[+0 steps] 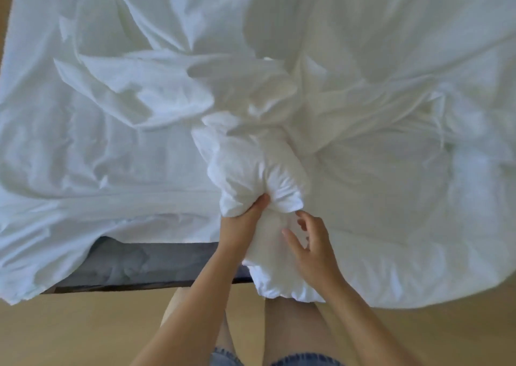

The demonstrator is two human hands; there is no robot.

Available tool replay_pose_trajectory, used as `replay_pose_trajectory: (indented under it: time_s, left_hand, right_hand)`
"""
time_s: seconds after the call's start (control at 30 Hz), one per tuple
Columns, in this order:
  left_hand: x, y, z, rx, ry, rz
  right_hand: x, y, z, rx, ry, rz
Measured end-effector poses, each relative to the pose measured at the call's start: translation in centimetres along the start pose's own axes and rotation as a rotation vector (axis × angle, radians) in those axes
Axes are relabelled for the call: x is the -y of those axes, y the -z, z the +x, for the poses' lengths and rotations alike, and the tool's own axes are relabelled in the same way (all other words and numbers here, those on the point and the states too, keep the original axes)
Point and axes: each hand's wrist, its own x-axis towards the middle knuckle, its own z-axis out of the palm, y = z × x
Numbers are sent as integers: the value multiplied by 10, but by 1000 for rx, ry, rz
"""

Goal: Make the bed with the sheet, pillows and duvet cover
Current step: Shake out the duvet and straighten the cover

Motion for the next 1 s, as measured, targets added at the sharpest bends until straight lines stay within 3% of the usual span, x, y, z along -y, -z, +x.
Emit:
replay_pose_trajectory:
  time_s: [0.1,0.17,0.27,0.37,0.43,0.47,0.57,0.63,0.7,0.8,0.87,1.0]
  left_hand:
    - [-26,-61,-23,67,-43,-138]
    - [-54,-95,-34,33,-57,-182]
    - [-114,-134,-37,-9,-104,-248]
    - [-180,-171,-29,-85,-298,-218]
    - [-202,-196,-20,-138,-512,56]
    - [-204,-206,-12,-161,-659,321]
    - [-182,-207,24,-99,-902,1496]
    - [-169,-194,47,3,-935,1935]
    - [-162,-178,60,87,-1073,2100]
    - [-149,-156,76,218,-1490,2345]
    - [-139,-141,89,275,-1657,2567]
    - [-138,-141,109,194,-1885,2448]
  right_hand:
    - [0,18,-10,-16,58,92]
    - [-5,42,-16,-153,89,18]
    - [-12,66,-28,-474,336,-233]
    - [-7,56,-44,-530,597,-275]
    - [-11,59,-31,-509,574,-346]
    - [-17,67,-12,-499,480,-407]
    - [-35,101,58,-400,162,-540]
    - [-46,118,104,-344,78,-574]
    - [-55,124,141,-289,56,-629]
    - [-64,127,179,-281,29,-673]
    - [-64,125,190,-267,6,-667]
    - [-57,116,185,-260,-19,-622]
